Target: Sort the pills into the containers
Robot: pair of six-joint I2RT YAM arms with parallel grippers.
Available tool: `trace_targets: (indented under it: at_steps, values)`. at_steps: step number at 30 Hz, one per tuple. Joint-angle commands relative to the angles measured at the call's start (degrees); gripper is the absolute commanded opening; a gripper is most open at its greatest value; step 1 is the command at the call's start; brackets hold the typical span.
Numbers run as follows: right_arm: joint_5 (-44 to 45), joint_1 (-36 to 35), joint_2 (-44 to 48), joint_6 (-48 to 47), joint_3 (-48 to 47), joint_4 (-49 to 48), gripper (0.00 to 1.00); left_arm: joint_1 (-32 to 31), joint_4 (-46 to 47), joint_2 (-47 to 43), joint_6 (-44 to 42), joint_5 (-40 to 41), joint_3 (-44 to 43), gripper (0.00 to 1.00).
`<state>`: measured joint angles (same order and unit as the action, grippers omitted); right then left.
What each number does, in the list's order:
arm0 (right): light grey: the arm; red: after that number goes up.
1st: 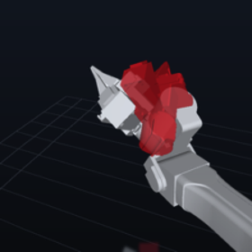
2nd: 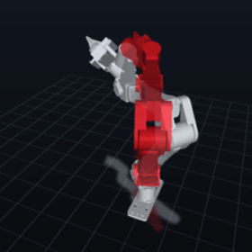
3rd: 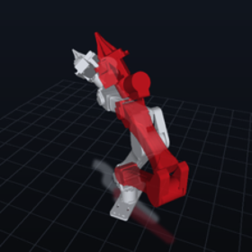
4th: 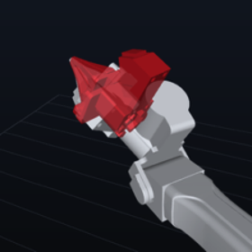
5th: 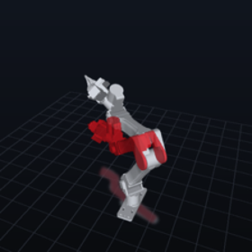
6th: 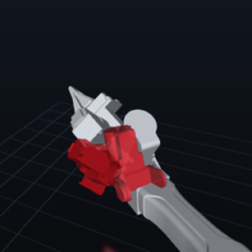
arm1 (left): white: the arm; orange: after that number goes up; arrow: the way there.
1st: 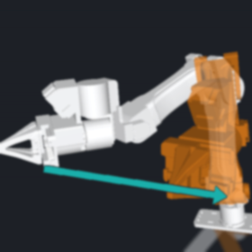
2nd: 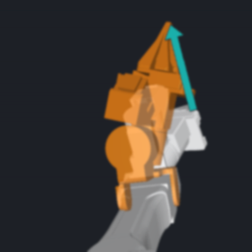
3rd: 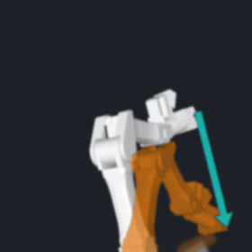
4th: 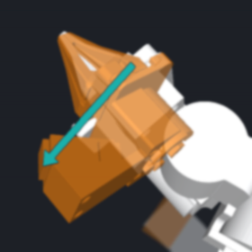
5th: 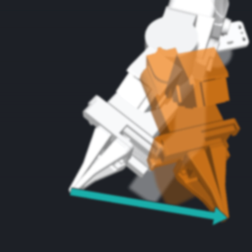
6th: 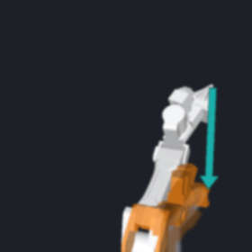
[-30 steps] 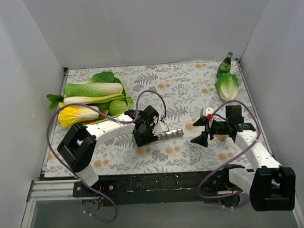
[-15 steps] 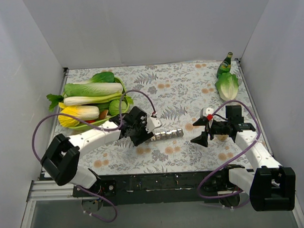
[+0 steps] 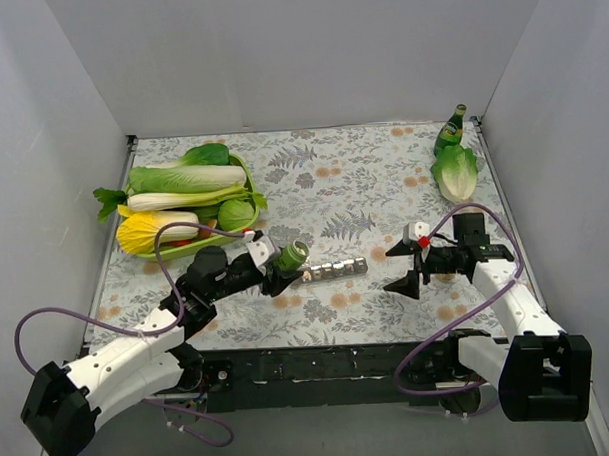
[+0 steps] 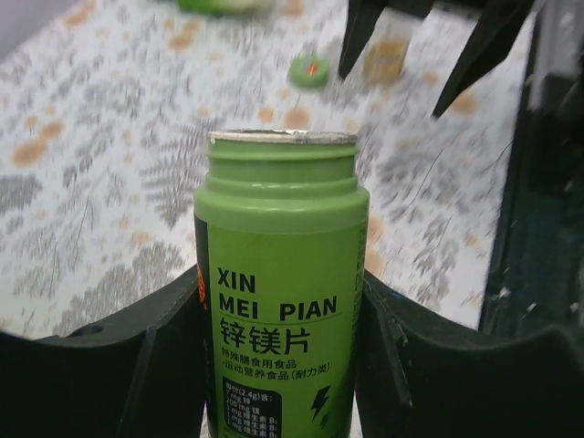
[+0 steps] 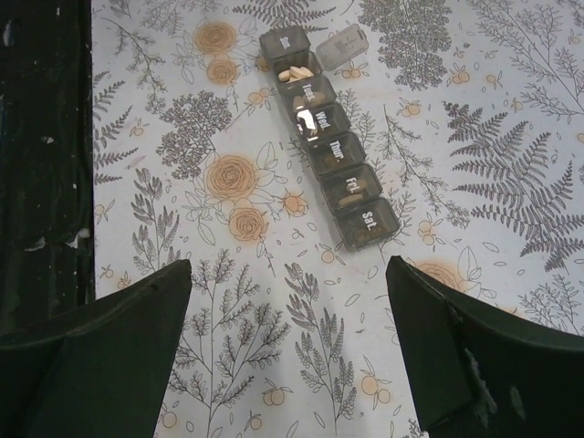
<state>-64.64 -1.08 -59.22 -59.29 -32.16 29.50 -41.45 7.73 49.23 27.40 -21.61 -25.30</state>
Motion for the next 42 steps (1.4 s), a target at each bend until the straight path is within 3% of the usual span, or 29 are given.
trace_targets:
  at_steps: [1,7,11,17,28,34,42]
  values:
    - [-1.90,0.47,-1.41,-8.55,-7.98,11.08,0.94,0.14,29.04,-6.07,15.46,-8.53,3.14,0.00]
    - [8.72,0.55,-10.97,-22.08,-27.73,30.77,0.94,0.14,48.74,-9.77,23.31,-12.58,9.65,0.00]
    - [14.09,5.12,-17.93,-24.65,-36.03,38.44,0.91,0.14,60.38,-9.24,27.96,-13.37,12.21,0.00]
    - [31.14,6.97,-23.57,-18.96,-38.24,32.84,0.89,0.14,53.54,-11.00,24.73,-16.45,12.99,0.00]
    - [51.71,-2.26,-32.61,-0.40,-33.49,13.23,0.89,0.14,33.87,-15.92,19.71,-16.45,12.73,0.00]
    - [53.57,-2.35,-38.50,1.28,-34.55,12.86,0.89,0.14,26.30,-21.63,18.75,-14.52,13.61,0.00]
    - [52.51,-3.40,-39.83,2.95,-31.56,10.32,0.82,0.14,24.35,-22.69,19.10,-13.99,14.31,0.00]
